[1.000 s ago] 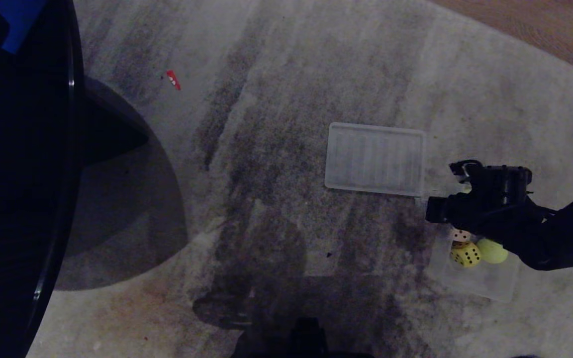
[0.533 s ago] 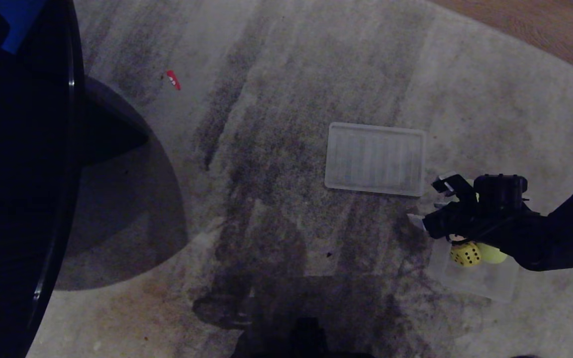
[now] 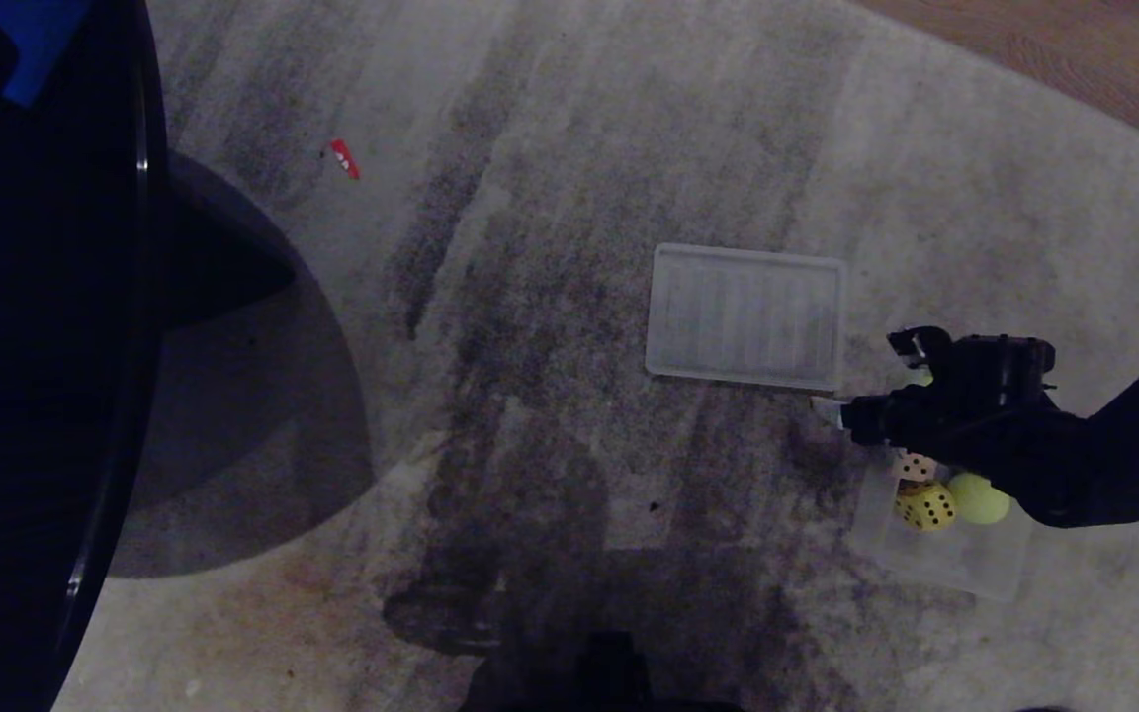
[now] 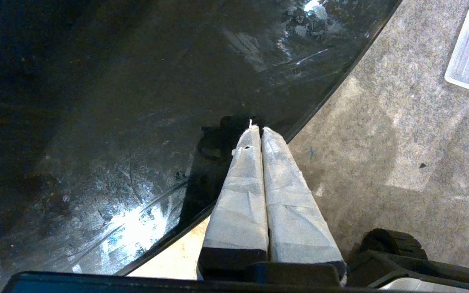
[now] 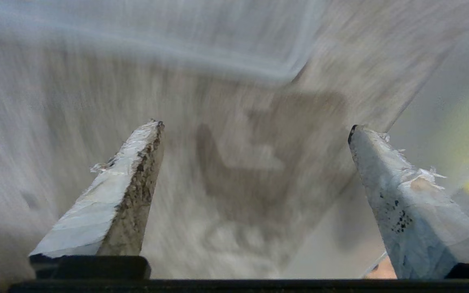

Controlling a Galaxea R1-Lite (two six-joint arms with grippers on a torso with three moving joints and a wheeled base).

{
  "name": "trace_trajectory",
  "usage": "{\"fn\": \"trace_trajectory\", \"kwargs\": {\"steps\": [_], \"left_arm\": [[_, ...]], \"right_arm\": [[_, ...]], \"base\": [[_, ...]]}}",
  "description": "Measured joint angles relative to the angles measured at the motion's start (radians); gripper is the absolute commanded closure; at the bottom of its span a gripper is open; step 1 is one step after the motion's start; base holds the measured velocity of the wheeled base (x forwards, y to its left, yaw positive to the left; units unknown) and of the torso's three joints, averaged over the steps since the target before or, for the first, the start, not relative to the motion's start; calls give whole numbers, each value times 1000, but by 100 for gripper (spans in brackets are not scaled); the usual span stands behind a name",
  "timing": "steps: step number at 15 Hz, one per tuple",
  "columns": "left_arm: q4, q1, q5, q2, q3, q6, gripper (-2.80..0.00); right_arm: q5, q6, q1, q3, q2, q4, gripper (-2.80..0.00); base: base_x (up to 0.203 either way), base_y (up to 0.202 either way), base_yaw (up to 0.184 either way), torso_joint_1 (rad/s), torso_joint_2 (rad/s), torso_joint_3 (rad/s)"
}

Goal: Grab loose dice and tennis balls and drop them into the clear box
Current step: Close the lid

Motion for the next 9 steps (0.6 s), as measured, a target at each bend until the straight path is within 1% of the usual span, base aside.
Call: {"fn": "trace_trajectory", "kwargs": {"steps": [2,5,6,9], "left_arm": [[0,0,0,0,0,1,0],[0,0,0,0,0,0,0],[0,0,0,0,0,0,0],[0,0,0,0,0,0,0]], "right_arm": [[-1,78,-20,-29,3,-55,-280],[-4,103,-60,-59,14,-77,-280],[-5,120,-65,-74,21,-83,-280],[-7,185,-71,-133,58,-163,-280]], "base": [[0,0,0,0,0,0],[0,0,0,0,0,0],[0,0,0,0,0,0],[0,0,0,0,0,0]]}}
